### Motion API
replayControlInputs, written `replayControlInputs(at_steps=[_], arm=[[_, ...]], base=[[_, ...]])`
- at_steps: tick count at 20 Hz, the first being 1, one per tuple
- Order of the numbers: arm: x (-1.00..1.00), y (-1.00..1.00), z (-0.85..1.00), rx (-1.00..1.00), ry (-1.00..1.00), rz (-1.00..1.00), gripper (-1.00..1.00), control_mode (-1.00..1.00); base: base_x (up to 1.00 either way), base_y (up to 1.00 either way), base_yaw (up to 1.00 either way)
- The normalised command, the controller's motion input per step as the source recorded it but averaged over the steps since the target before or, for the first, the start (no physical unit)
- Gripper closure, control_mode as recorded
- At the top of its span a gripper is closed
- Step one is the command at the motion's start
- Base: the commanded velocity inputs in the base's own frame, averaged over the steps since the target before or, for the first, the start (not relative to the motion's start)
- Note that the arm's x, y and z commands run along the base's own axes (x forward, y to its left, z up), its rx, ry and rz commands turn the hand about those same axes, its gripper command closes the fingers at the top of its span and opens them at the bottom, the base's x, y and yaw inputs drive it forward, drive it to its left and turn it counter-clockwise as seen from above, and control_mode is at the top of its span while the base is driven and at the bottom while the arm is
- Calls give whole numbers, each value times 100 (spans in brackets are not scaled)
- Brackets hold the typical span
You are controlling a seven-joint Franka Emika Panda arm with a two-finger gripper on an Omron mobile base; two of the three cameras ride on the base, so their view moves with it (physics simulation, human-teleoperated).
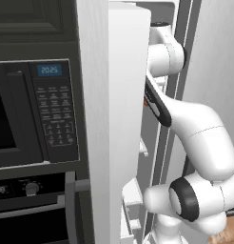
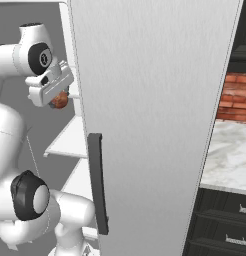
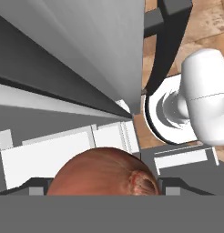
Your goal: Take the tomato and onion out of the freezer and place them in the tupperware container on the counter. Then put the tupperware containing the vegetables back in the freezer.
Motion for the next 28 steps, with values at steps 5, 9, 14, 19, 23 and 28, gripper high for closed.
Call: replayControlInputs(at_steps=[5, 9, 14, 19, 23, 28], arm=[[-100, -12, 23, 5, 0, 8, 100, -100], [-100, -21, 29, 2, 2, 15, 100, -100], [-92, -28, 25, -1, 11, 25, 100, -100], [-59, -45, 1, -15, 13, 30, 100, -100], [-27, -51, 0, -27, 4, 36, 100, -100], [-26, -46, -7, -8, 0, 43, 100, -100]], base=[[0, 0, 0], [0, 0, 0], [0, 0, 0], [0, 0, 0], [0, 0, 0], [0, 0, 0]])
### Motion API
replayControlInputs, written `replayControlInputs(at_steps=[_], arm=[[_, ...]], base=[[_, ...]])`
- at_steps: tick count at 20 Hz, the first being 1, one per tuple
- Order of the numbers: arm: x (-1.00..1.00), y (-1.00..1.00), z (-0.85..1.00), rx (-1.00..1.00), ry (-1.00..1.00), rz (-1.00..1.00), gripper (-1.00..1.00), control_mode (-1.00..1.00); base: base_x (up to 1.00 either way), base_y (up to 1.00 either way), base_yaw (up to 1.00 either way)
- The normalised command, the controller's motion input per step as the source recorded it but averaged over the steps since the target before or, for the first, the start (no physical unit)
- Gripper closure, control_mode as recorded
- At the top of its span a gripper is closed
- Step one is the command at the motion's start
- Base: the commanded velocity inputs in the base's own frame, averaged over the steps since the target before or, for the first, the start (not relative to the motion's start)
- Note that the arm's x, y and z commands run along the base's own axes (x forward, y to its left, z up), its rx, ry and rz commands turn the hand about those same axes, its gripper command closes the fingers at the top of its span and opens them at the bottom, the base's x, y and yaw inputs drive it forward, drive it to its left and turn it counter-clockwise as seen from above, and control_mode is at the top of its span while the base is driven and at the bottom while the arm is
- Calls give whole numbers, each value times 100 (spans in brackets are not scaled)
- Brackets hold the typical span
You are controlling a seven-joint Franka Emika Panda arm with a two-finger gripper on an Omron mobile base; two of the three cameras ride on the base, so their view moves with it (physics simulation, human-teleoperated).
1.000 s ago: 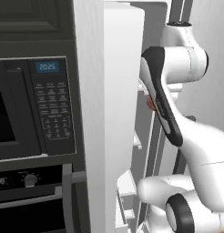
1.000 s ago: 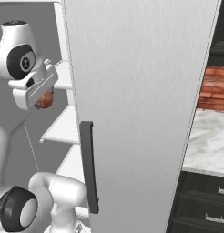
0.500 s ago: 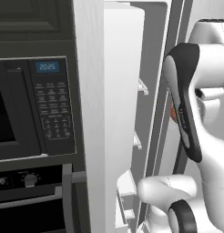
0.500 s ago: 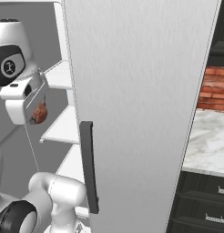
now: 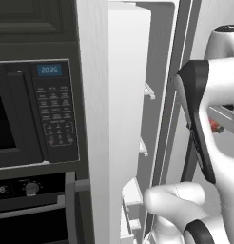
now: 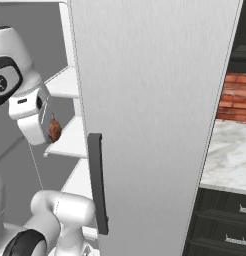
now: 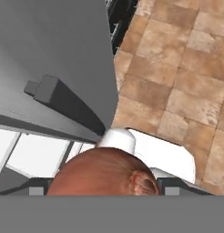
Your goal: Take the tomato and onion out of the freezer and place them in the tupperware container on the counter. Then put the tupperware containing the vegetables back in the freezer.
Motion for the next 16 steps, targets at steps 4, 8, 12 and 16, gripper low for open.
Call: replayControlInputs(at_steps=[4, 8, 12, 16], arm=[[-40, -39, -22, 0, 4, 44, 100, -100], [-19, -43, -13, 0, 7, 48, 100, -100], [-1, -36, -4, 0, 2, 53, 100, -100], [-4, -22, -5, 0, 0, 49, 100, -100]], base=[[0, 0, 0], [0, 0, 0], [0, 0, 0], [0, 0, 0]])
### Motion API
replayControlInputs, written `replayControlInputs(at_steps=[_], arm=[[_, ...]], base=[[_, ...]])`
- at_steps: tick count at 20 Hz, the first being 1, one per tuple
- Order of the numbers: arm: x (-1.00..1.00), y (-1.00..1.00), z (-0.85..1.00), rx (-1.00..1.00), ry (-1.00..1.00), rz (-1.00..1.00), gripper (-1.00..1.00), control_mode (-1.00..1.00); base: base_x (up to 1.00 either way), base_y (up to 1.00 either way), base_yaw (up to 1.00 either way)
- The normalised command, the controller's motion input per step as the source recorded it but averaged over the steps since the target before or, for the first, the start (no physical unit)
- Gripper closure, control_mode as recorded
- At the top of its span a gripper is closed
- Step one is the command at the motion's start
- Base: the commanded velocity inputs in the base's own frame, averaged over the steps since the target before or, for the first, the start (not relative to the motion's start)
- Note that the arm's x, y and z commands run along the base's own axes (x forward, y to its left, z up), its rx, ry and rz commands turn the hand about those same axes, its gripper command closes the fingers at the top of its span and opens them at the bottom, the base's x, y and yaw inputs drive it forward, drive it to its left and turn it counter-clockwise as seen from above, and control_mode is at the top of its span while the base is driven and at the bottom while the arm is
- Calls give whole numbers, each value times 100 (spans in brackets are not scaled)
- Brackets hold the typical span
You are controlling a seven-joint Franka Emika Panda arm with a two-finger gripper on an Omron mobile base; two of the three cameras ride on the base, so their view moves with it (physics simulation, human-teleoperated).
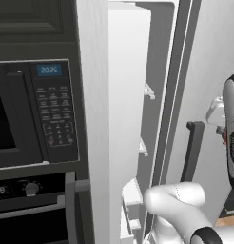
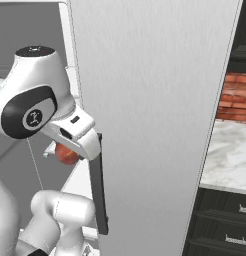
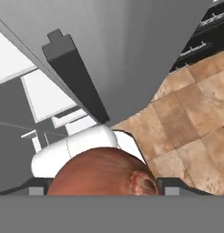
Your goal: Take the tomato and onion out of the freezer and place them in the tupperware container on the counter. Then put the tupperware containing the vegetables back in the freezer.
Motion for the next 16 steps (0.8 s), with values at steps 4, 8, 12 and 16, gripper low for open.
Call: replayControlInputs(at_steps=[4, 8, 12, 16], arm=[[-30, -2, -21, 0, 0, 30, 100, -100], [-18, 17, -25, -2, 0, 1, 100, -100], [-9, 22, -14, -3, 0, 0, 100, -100], [0, 0, 0, 0, 0, 0, 100, 100]], base=[[0, 0, 0], [0, 0, 0], [0, 0, 0], [-53, 1, 0]])
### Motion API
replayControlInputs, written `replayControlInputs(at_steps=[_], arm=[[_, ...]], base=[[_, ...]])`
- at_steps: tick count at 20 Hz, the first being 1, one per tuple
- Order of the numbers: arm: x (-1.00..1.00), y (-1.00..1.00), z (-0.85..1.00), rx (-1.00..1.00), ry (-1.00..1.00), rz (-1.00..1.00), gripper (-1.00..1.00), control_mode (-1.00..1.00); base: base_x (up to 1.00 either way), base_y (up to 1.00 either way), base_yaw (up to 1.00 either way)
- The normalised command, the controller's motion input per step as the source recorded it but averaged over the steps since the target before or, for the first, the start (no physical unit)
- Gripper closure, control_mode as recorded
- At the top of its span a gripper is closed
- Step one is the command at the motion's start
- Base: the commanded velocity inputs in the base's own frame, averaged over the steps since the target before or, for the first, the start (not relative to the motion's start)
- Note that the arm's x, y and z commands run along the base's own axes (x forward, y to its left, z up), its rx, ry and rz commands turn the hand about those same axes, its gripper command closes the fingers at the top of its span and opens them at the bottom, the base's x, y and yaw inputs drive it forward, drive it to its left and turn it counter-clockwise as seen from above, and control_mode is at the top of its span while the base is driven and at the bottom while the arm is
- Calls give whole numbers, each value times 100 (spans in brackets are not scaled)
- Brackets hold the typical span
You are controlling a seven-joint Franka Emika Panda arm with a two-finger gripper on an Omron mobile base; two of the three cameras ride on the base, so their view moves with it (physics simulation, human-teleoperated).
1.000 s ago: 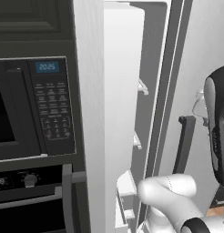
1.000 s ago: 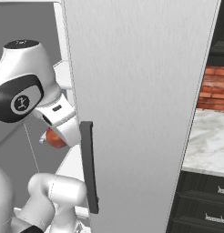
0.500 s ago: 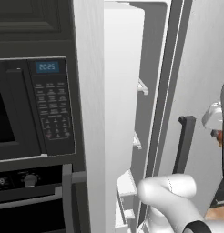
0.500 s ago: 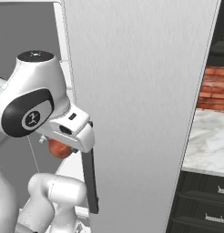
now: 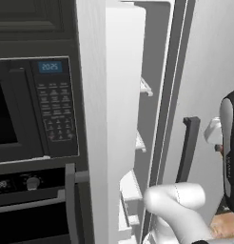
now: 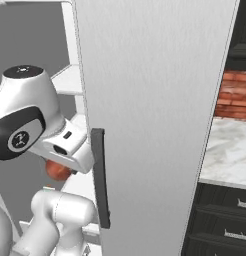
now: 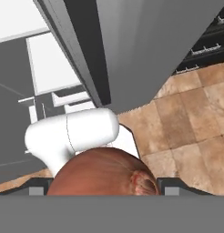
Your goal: Take the tomato and onion out of the freezer and place them in the tupperware container on the counter. Then put the tupperware containing the vegetables back in the freezer.
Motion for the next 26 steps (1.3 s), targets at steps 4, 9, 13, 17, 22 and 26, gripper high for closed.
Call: replayControlInputs(at_steps=[4, 9, 13, 17, 22, 26], arm=[[0, 0, 0, 0, 0, 0, 100, 100], [0, 0, 0, 0, 0, 0, 100, 100], [0, 0, 0, 0, 0, 0, 100, 100], [0, 0, 0, 0, 0, 0, 100, 100], [0, 0, 0, 0, 0, 0, 100, 100], [0, 0, 0, 0, 0, 0, 100, 100]], base=[[-82, -58, 0], [-11, -97, 0], [31, -100, 1], [45, -100, 3], [48, -100, 4], [37, -100, 4]])
